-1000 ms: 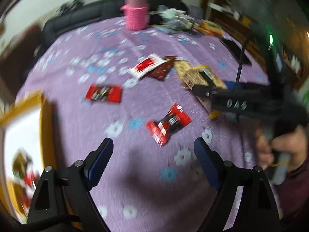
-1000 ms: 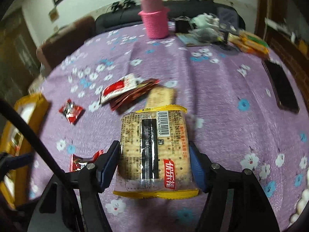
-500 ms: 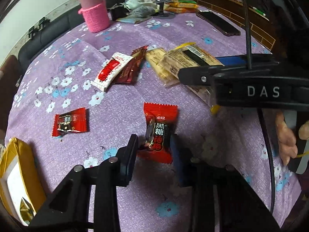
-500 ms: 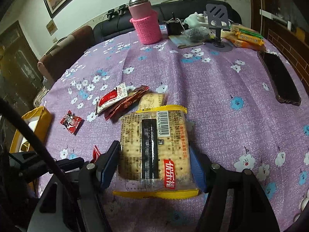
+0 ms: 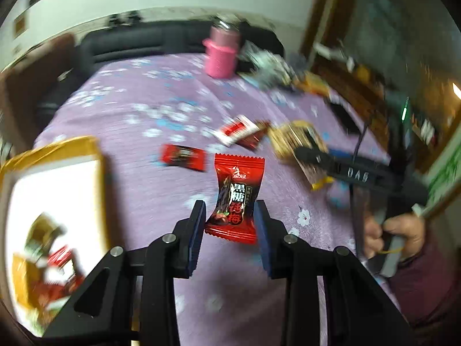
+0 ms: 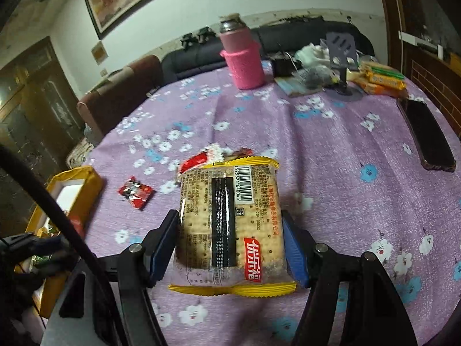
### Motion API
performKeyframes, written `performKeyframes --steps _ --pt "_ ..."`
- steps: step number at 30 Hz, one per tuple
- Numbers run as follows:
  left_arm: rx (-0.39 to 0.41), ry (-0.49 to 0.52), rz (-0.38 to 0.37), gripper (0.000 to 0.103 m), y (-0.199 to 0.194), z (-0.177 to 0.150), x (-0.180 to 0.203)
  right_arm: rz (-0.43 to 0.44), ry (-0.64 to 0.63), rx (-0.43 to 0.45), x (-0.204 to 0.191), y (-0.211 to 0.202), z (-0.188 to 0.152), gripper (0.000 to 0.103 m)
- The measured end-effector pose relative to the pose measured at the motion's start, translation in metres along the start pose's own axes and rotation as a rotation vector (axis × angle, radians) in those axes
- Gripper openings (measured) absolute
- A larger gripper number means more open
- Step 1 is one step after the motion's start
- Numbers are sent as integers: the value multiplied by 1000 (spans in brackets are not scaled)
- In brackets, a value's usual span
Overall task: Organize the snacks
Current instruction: 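Carry both snacks over the box and open both tools to drop them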
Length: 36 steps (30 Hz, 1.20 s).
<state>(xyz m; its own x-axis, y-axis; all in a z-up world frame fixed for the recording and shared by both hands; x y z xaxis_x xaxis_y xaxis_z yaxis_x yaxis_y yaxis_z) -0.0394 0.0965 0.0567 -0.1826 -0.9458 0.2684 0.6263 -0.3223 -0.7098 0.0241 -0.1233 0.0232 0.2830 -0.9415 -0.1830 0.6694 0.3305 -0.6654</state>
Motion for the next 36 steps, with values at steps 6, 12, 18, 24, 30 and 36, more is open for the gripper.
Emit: performKeyframes --steps 6,12,18,24,30,36 --pt "159 -141 121 36 -77 -8 -73 25 -7 28 -24 -8 -3 68" --pt "215 -255 211 36 -114 -32 -141 77 -83 9 -85 -18 -6 68" --pt "214 -359 238 36 -122 -55 -192 171 -211 -14 -172 -17 13 68" --pt "180 -411 225 36 -110 -59 -219 248 -317 -77 -251 8 21 68" --pt "166 -431 222 36 -103 -60 -229 248 -361 -167 -296 60 15 68" --pt "192 -478 178 47 -115 -65 -237 161 -373 -209 -303 98 11 68"
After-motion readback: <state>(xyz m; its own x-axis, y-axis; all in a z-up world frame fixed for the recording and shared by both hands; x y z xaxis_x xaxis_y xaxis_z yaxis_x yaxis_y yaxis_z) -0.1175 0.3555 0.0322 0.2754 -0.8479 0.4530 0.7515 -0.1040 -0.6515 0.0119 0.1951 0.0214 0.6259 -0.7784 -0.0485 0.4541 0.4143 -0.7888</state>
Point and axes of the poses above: each gripper's, at about its wrist camera, not at the fingertips, and y roughly the way its jaws point, x to its right, z to its top, the point moved 4 cm from there along y, roughly the way its jaws point, and after that the axes turned 8 degrees about -y, right-handed, at the moved point
